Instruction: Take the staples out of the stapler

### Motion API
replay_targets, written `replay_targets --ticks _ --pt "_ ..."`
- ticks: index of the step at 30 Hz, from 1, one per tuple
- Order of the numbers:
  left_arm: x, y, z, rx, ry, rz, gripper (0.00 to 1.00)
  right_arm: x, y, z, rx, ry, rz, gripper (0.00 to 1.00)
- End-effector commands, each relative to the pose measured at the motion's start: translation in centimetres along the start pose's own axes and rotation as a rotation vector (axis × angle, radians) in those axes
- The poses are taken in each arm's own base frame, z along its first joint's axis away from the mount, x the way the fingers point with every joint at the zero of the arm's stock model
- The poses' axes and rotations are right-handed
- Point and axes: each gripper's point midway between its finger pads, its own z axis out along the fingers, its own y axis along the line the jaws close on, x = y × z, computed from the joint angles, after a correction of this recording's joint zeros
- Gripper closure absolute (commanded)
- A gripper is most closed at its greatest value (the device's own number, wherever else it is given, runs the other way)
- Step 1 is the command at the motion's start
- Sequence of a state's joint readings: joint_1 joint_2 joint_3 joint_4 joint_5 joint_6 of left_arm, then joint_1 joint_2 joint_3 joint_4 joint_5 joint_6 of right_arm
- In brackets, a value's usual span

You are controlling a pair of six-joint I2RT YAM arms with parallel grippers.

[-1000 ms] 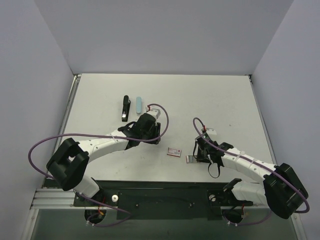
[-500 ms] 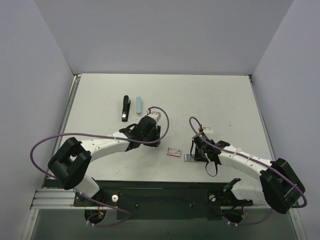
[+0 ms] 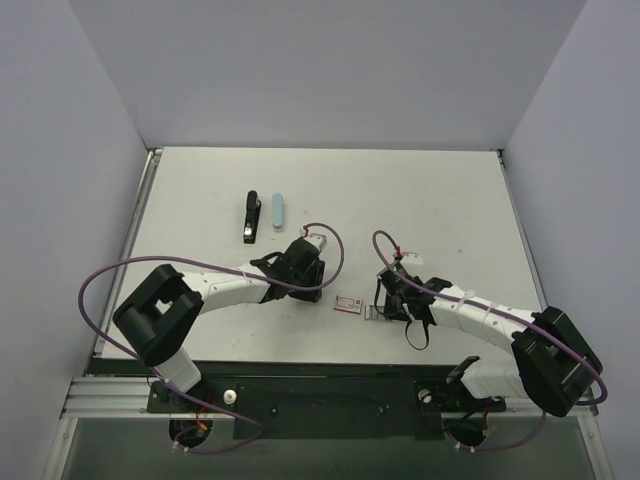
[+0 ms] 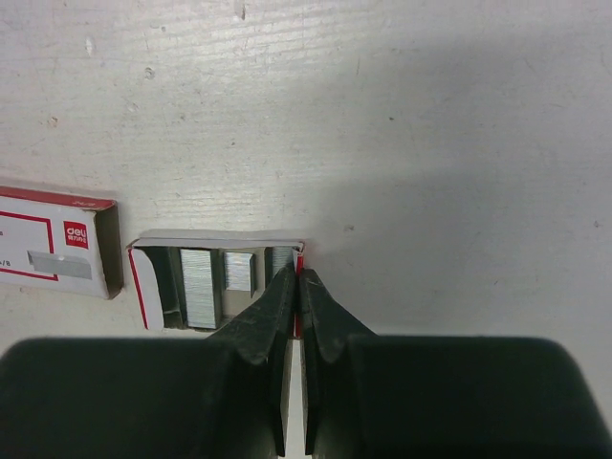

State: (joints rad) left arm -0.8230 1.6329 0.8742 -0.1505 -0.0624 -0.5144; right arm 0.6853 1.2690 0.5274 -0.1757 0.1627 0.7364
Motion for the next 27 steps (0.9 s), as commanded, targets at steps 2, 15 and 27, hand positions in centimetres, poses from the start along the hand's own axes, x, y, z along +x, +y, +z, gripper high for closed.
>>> replay_targets --ticks 2,15,27 --pt "-0.9 -1.4 0.9 0.051 -0.020 0.000 0.56 -0.1 -0.6 0.2 0.062 0.003 0.007 1.00" --pt "-0.3 -1.9 1.8 0.072 0.009 0.005 0.57 -0.8 0.3 0.7 0.054 -0.005 0.009 1.00" --pt "1.1 -2.7 1.9 0.079 0.037 0.023 0.61 -1.1 0.4 0.9 0.063 -0.021 0.022 1.00"
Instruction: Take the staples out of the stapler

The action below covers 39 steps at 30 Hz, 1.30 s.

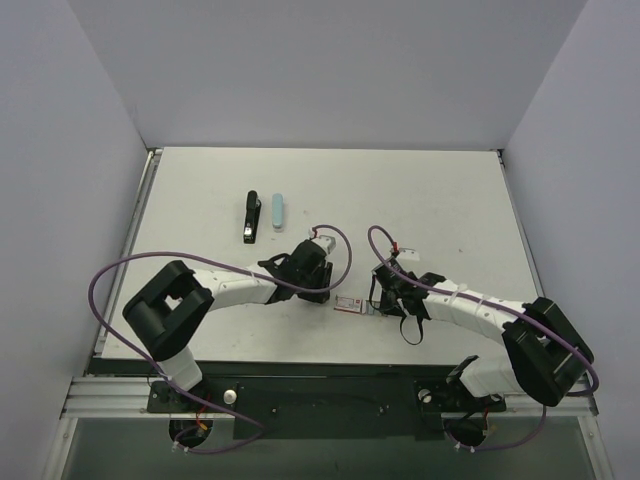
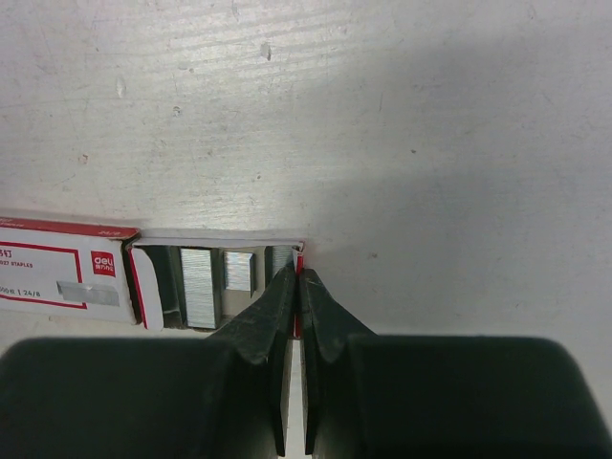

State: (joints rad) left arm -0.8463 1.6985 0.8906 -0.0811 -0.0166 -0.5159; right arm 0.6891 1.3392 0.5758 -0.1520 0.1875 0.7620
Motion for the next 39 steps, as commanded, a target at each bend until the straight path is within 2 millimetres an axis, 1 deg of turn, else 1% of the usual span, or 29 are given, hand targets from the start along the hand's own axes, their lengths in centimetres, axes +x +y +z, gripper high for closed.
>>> replay_targets --ticks 1,9,21,33,39 --pt "0.7 -0.8 0.5 0.017 0.027 0.006 0.61 0.0 -0.6 0.3 0.049 -0.005 0.000 1.00" --pt "1.3 -1.0 0.8 0.017 0.040 0.010 0.62 -0.1 -0.2 0.7 0.045 -0.003 0.000 1.00" --pt "1.5 -1.2 0.8 0.020 0.044 0.015 0.63 -0.4 0.4 1.1 0.040 -0.003 -0.015 1.00" --pt "1.5 -1.5 0.9 0.024 0.045 0.019 0.63 0.0 2.2 1.2 0.008 0.007 -0.083 1.00" --pt "1.6 -1.7 0.9 0.026 0.046 0.022 0.63 -0.4 2.9 1.4 0.000 0.003 -0.094 1.00"
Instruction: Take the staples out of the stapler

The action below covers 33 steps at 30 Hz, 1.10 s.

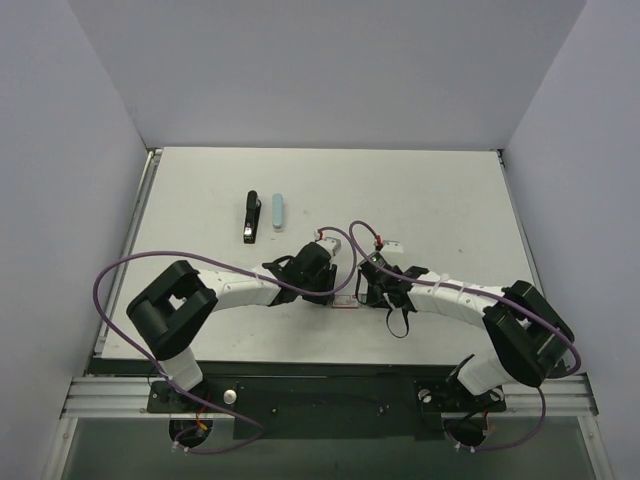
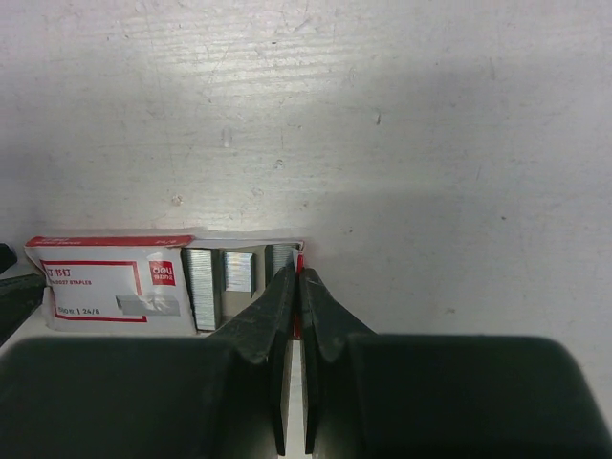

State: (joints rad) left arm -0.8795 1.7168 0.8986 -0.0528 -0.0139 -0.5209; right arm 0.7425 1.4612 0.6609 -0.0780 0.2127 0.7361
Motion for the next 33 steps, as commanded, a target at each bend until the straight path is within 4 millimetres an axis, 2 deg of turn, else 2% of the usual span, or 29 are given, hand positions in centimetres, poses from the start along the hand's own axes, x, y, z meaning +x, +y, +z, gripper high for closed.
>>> replay_targets --ticks 1,10,15,21,33 --pt "1.3 -0.2 0.4 -0.002 0.050 0.002 0.63 1.1 -0.2 0.3 0.027 0.043 -0.037 1.00" --pt "1.4 -0.4 0.5 0.000 0.052 0.006 0.64 0.7 1.2 0.6 -0.009 0.046 -0.040 1.00" --pt "1.6 -0.3 0.4 -0.001 0.053 0.001 0.64 0.3 1.1 0.2 -0.014 0.028 -0.026 1.00" --pt "1.7 -0.4 0.5 0.000 0.053 -0.001 0.64 -0.3 0.7 -0.7 -0.012 -0.001 -0.011 0.87" --pt "1.4 -0.5 0.4 0.002 0.051 0.001 0.64 -1.0 -1.4 -2.3 -0.004 -0.054 0.057 0.78"
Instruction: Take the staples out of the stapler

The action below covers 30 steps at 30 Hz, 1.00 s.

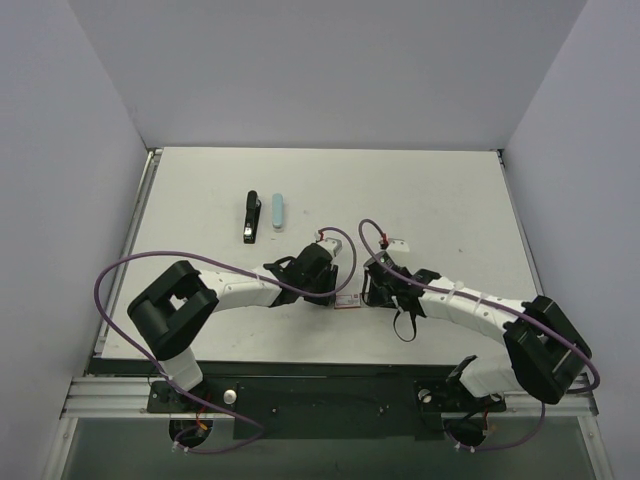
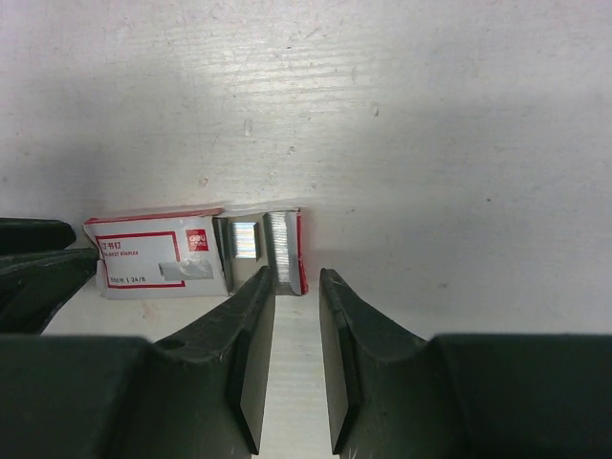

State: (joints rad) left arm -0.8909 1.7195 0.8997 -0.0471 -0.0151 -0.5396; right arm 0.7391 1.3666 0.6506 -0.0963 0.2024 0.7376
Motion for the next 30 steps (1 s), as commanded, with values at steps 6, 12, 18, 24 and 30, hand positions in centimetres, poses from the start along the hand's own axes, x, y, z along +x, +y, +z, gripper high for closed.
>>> replay_targets --ticks 6,12,18,24,30 --pt "1.3 0.0 0.3 -0.007 0.053 0.007 0.64 0.2 -4.1 -0.4 0.095 -0.010 0.066 0.90" --pt "1.4 0.1 0.3 -0.007 0.053 0.003 0.64 0.7 -4.1 0.5 0.081 0.017 0.082 1.00" --pt "1.5 0.1 0.3 -0.008 0.054 0.001 0.64 1.0 -3.4 1.3 0.050 0.035 0.083 1.00" --pt "1.5 0.1 0.3 -0.008 0.054 0.001 0.64 1.9 -2.3 2.0 0.002 0.079 0.080 1.00" --pt "1.6 0.2 0.4 -0.009 0.055 0.001 0.64 2.1 -1.0 2.7 -0.053 0.094 0.070 1.00"
